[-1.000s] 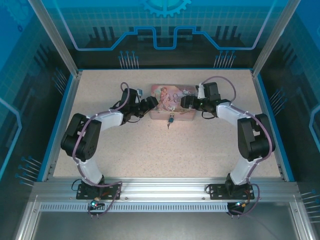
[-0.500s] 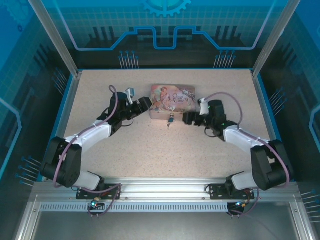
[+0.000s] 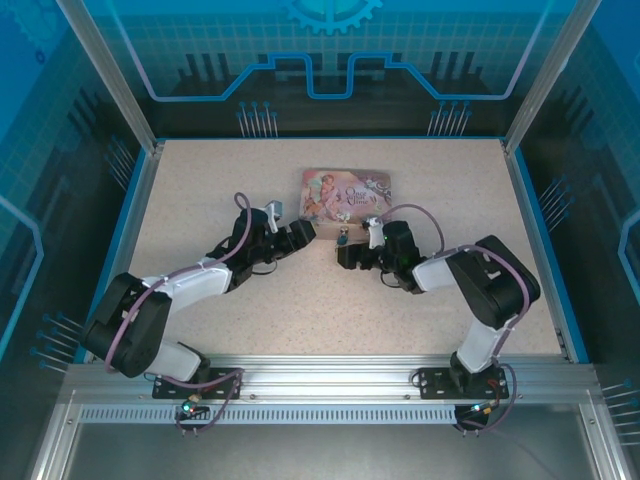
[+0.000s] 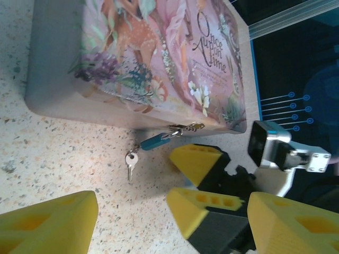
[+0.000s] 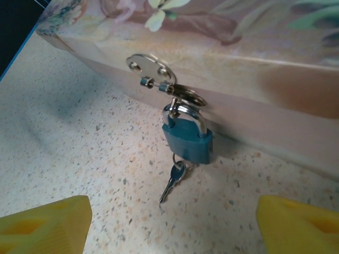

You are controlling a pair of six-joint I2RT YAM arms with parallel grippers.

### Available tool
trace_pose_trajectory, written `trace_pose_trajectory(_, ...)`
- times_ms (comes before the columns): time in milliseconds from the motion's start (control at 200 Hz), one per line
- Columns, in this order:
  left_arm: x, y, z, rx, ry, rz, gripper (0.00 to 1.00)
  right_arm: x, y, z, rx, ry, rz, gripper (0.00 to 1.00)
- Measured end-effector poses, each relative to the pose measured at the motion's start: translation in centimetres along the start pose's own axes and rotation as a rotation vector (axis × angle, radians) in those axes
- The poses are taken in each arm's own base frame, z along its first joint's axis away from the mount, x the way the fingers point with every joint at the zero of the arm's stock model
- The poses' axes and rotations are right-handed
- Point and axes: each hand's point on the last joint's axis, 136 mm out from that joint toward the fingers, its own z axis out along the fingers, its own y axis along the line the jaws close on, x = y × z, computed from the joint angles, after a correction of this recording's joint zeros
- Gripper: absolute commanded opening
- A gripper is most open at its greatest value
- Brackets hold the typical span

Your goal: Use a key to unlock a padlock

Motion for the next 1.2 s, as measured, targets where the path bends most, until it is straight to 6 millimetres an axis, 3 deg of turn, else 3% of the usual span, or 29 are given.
trace_pose_trajectory(295, -0.2, -0.2, 0.0, 0.010, -0.008, -0.004, 0.76, -1.0, 0.2, 1.7, 0.000, -0.090, -0.017, 0.78)
trace_pose_trajectory(515, -0.2, -0.4, 0.0, 0.014, -0.009, -0.018, 0.75, -1.9, 0.1, 2.7, -0.013, -0.132, -0.010, 0.70)
trace_pose_trajectory(835, -0.1, -0.4, 0.0, 0.014, -0.007, -0.019, 0.75, -2.3, 0.7, 4.1, -0.084, -0.148, 0.025, 0.45)
trace_pose_trajectory(1201, -0.1, -0.4, 0.1, 0.012, -0.007, -0.018, 0.75, -2.7, 1.6, 4.2, -0.133, -0.147, 0.058, 0.15)
